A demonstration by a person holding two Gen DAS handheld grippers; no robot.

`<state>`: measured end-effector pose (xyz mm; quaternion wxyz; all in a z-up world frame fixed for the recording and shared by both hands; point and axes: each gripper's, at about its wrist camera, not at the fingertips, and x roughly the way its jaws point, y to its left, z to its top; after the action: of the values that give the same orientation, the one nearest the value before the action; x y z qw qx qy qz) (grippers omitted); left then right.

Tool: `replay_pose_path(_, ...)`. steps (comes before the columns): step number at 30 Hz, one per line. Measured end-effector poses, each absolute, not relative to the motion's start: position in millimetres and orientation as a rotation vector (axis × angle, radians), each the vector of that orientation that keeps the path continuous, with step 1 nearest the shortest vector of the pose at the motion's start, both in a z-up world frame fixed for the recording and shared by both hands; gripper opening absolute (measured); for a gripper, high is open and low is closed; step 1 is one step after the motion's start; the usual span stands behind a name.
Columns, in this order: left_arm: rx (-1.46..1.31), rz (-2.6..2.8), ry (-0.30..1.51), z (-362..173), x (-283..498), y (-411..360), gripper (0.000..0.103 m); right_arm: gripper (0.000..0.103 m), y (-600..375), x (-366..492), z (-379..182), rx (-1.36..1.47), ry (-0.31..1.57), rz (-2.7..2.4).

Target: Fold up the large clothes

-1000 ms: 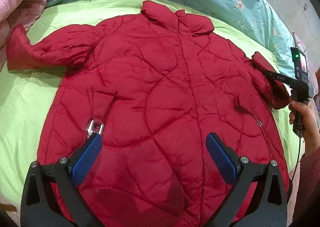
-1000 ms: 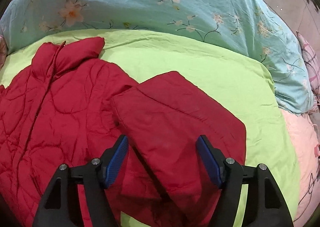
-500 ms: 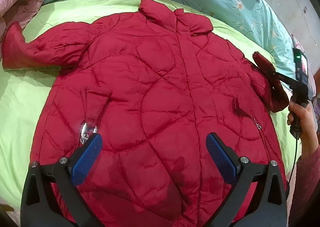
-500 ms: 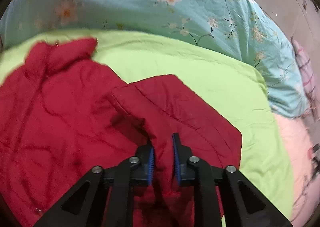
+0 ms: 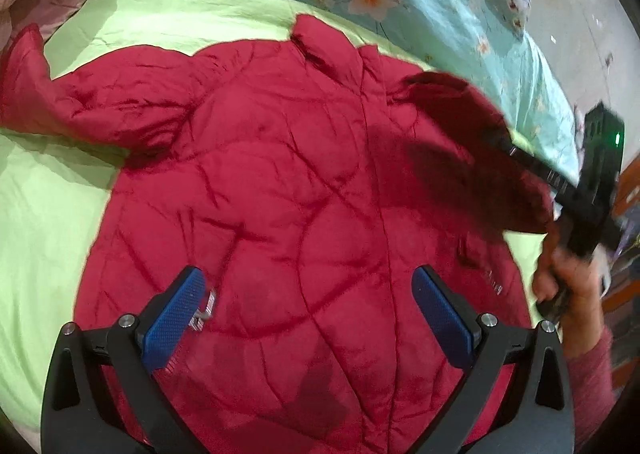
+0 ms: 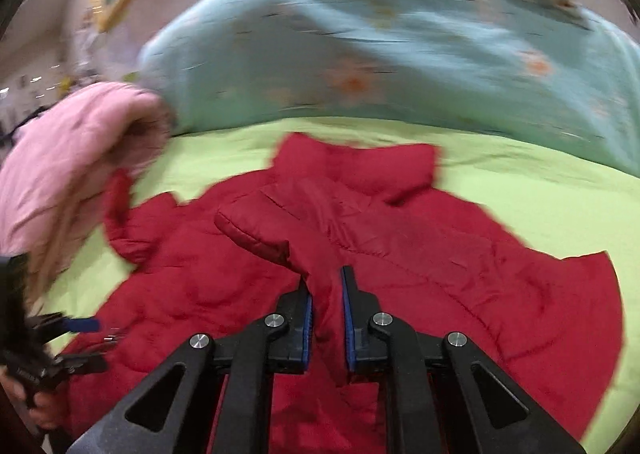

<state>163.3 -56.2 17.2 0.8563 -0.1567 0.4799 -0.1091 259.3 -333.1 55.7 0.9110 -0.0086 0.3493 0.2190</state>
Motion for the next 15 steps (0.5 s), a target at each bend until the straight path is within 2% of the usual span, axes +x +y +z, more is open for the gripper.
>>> replay_pose_path(13, -0.441, -0.212, 0.981, 12, 189, -12, 0.103, 0.012, -218, 271, 24, -0.091, 0.704, 0.628)
replay_pose_path(15, -0.47, -0.228, 0.99, 8, 196, -8, 0.103, 0.014, -203, 271, 16, -0.125, 0.729, 0.658)
